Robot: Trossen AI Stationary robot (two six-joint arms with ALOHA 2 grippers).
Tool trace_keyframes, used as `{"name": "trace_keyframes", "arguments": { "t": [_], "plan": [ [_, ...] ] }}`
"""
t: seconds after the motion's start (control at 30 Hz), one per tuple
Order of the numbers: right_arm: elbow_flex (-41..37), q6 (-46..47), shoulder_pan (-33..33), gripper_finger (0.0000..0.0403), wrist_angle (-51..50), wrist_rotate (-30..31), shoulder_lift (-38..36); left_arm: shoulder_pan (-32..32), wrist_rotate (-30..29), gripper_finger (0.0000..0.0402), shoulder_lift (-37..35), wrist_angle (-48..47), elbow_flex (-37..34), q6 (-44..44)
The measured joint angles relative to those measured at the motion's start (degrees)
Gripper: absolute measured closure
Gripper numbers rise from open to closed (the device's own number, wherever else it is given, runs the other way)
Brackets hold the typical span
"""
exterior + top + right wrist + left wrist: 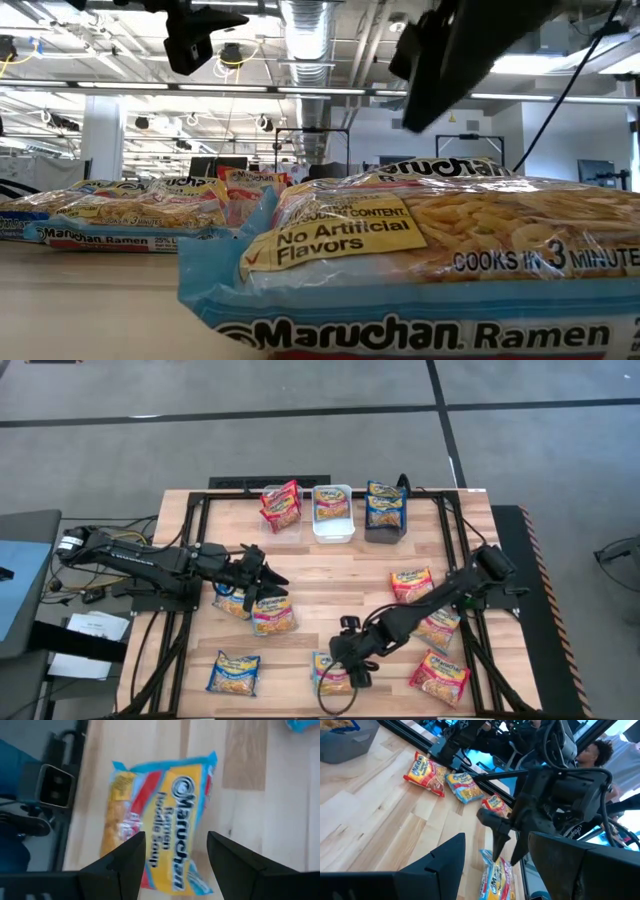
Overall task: Sort Maruchan noodles
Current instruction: Put the light blue noodle pack into the white bin
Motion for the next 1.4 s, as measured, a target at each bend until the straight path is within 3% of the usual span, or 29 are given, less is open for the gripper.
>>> {"name": "trace_keyframes", "arguments": {
  "t": [1.03, 1.2, 1.4],
  "plan": [
    [0.04, 4.98, -2.34, 0.0174, -0.39, -4.61, 6.23, 0.00, -1.17, 0.0196, 0.02, -1.44, -0.02, -0.20],
    [0.08, 7.71, -2.35, 0.0221, -1.19, -4.98, 7.25, 0.00, -1.25, 0.0196, 0.02, -1.44, -0.02, -0.20],
    [0.12, 8.17, -2.71, 0.0323, -1.11, -5.25, 7.20, 0.02, -1.36, 0.0196, 0.02, -1.36, -0.02, -0.20]
  ]
}}
